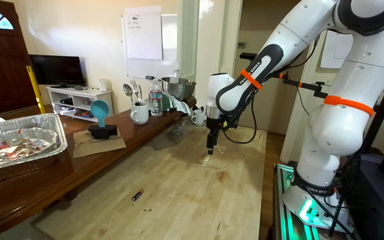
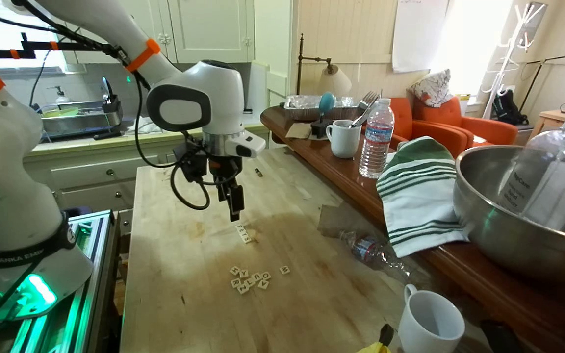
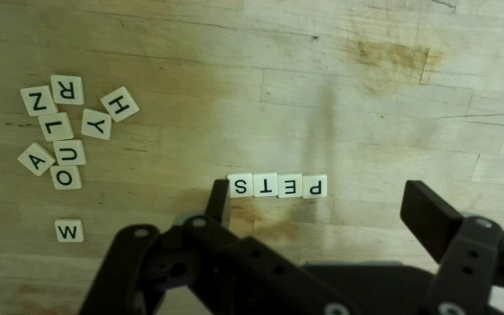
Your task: Put one letter block to in the line to make a word
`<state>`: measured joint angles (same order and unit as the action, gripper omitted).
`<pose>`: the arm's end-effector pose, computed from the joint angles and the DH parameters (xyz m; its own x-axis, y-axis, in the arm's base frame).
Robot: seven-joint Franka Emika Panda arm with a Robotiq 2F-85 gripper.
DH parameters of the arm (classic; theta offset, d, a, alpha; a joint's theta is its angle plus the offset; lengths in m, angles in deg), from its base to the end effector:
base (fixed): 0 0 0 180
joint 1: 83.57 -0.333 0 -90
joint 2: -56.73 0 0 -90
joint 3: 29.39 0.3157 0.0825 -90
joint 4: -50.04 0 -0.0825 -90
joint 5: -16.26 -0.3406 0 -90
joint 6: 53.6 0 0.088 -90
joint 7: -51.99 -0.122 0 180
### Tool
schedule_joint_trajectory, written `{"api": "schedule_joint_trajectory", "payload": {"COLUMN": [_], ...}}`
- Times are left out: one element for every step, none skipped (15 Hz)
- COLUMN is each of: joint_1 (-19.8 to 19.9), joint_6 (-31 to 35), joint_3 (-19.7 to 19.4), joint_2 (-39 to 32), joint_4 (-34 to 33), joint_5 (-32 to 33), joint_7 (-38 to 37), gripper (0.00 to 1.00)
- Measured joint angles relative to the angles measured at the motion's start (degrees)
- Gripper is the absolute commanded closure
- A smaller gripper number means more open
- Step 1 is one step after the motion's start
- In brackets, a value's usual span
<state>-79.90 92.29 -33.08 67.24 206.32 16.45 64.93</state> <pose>0.3686 -0.0468 0.3013 0.9949 0.1010 0.0039 0.1010 -0.9948 -0.0092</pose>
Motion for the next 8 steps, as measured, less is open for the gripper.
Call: {"api": "schedule_joint_trajectory", "payload": {"joint_1": [0.00, 0.00, 0.00, 0.00, 0.00, 0.00, 0.00, 0.00], "joint_6": [-0.19, -0.33, -0.49, -0.69, -0.96, -1.13, -1.25, -1.30], "joint_3": [0.00, 0.00, 0.00, 0.00, 0.00, 0.00, 0.00, 0.00], "joint_2": [0.21, 0.41, 0.58, 0.74, 0.89, 1.04, 1.17, 1.29], "joint_4": [0.00, 0.00, 0.00, 0.00, 0.00, 0.00, 0.00, 0.00], "joint_5": [0.02, 0.07, 0.13, 0.27, 0.50, 0.79, 1.03, 1.15], "joint_7": [0.00, 0.00, 0.00, 0.00, 0.00, 0.00, 0.00, 0.00], "gripper": [0.00, 0.00, 0.00, 0.00, 0.00, 0.00, 0.00, 0.00]}}
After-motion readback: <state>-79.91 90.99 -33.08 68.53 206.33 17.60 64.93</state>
